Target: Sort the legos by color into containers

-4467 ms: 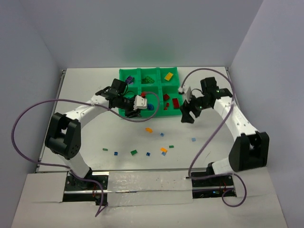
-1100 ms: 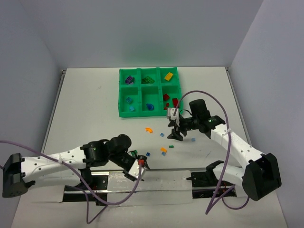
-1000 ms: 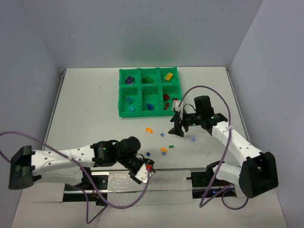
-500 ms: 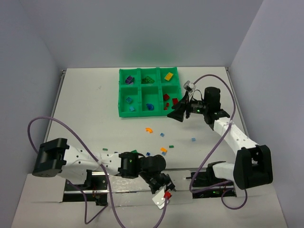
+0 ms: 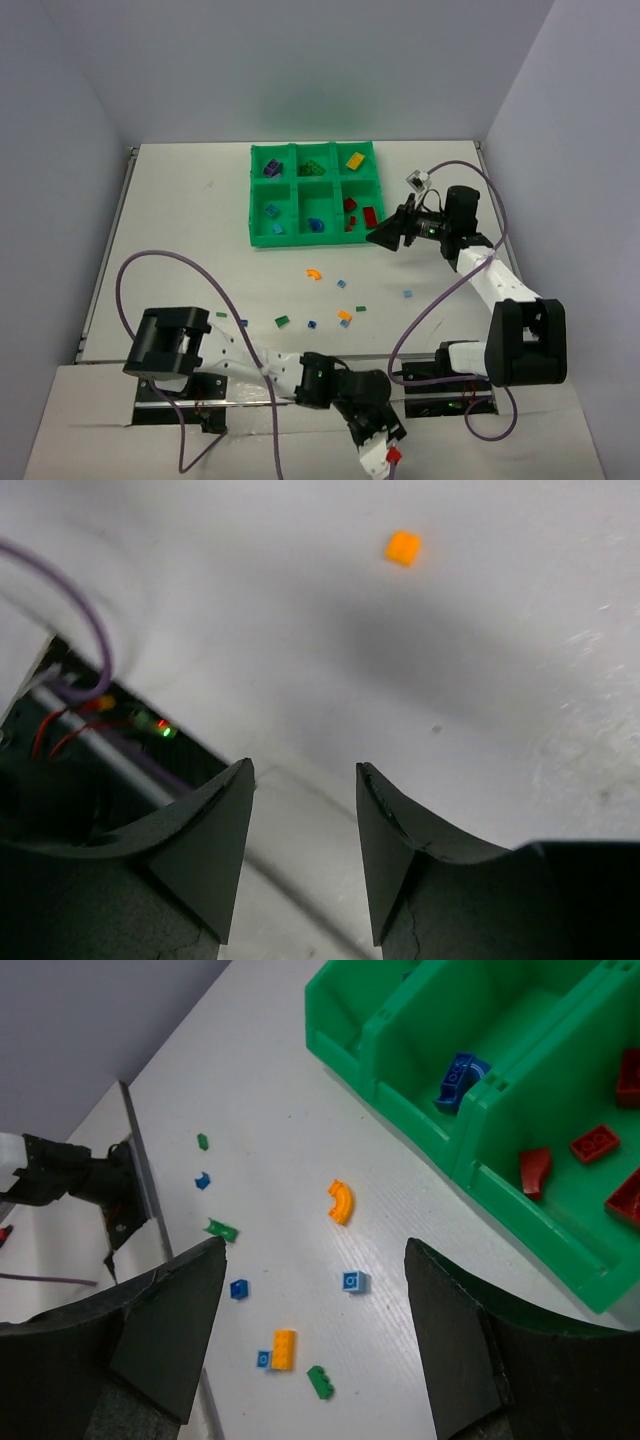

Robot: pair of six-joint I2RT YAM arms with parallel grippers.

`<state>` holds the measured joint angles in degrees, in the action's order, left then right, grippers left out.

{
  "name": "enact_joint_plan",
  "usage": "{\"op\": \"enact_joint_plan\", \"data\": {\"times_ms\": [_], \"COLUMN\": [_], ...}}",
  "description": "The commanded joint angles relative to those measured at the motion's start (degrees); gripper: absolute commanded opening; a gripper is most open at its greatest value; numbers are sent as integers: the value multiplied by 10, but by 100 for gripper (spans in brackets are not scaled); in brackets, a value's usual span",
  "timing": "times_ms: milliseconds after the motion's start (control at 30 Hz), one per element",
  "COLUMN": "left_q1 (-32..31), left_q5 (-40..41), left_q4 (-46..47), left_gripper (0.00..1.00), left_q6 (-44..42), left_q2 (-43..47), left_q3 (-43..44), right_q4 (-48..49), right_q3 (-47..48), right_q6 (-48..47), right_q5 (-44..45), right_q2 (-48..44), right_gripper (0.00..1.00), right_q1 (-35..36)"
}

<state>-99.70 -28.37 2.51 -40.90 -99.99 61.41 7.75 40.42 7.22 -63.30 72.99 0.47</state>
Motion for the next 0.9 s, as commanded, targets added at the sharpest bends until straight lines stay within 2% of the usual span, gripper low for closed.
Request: {"op": "enact_joint_plan", "data": {"times_ms": [0,133,333,500,633,867], "left_q1": [-45,-46,-70,-82,-88,-99], "left_q5": [28,0,-2,-30,-60,-87], "left_q4": [11,-61,-52,-127,-182,-309], "left_gripper": [55,57,58,59,59,57], "left_q6": [-13,-29,-43,-70,-106,-149], "left_q2": [-50,-112,-158,-192,-218,-295], "left_q3": [45,134,161,224,269,402], "right_q4": [30,34,9,-1,-51,-94], "right_q3": [23,27,8,-7,-3,-3], "right_q6": [39,65,44,46,6,-35], "right_q5": [-34,-47,-48,-67,-63,-60], "right_q2": [-8,-16,-45,-49,-53,-71], "right_gripper": [79,79,80,80,80,80], "right_q1": [-25,-46,-51,-54,-55,-54]}}
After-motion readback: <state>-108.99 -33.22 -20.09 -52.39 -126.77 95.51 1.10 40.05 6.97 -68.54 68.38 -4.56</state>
